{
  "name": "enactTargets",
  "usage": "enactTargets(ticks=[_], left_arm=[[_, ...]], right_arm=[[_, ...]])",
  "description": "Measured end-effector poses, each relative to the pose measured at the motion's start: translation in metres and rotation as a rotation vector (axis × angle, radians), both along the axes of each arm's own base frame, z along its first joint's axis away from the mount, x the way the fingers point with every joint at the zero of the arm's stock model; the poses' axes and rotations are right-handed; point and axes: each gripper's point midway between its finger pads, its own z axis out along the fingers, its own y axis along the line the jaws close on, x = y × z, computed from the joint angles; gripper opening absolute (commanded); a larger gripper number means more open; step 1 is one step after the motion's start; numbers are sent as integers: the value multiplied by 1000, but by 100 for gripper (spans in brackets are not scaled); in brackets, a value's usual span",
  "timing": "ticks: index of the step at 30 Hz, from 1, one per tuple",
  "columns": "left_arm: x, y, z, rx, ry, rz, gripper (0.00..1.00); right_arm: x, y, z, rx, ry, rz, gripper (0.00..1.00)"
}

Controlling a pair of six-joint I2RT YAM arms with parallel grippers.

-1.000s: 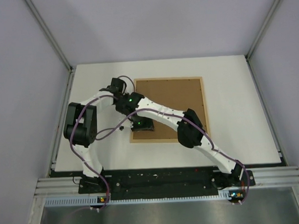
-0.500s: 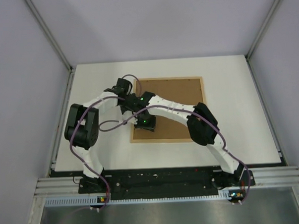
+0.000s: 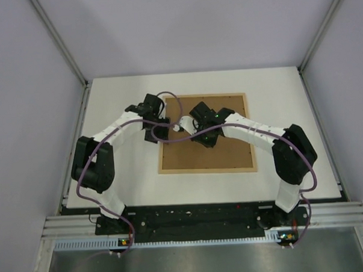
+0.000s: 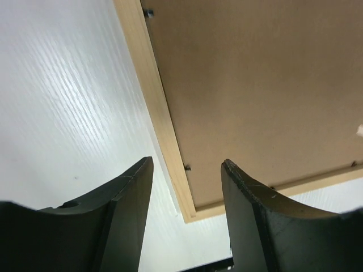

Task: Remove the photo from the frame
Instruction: Release the photo frame item from the photo frame.

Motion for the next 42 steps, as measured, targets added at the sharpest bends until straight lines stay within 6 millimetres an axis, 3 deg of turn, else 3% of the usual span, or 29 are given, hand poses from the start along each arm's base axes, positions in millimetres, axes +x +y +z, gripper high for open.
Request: enactTargets(ticks=[4,7,10,15,18,30,37,42], left_arm=[[-23,-1,-11,57,55,-58,56],[-41,0,-21,91,98,-92,54],[-49,0,-25,105,117,-110,51],[-46,3,-27,125,100,-121,48],[-42,8,-29,153,84,-111,47],[-40,16,-42,208,98,-96,53],[-54,21,-52,213,138,-101,52],[-53,21,-52,211,135,-100,51]], right_arm=[[8,-25,-27,-22,1,-67,0],[14,-42,-36,1,23,-124,0],[30,-56,-25,88,23,-197,0],[56,-76,12,221,-51,-283,0],[55,-75,21,257,-60,-286,0],[46,-76,13,306,12,-300,0],[60,-91,21,413,44,-374,0],[57,-87,25,438,55,-363,0]])
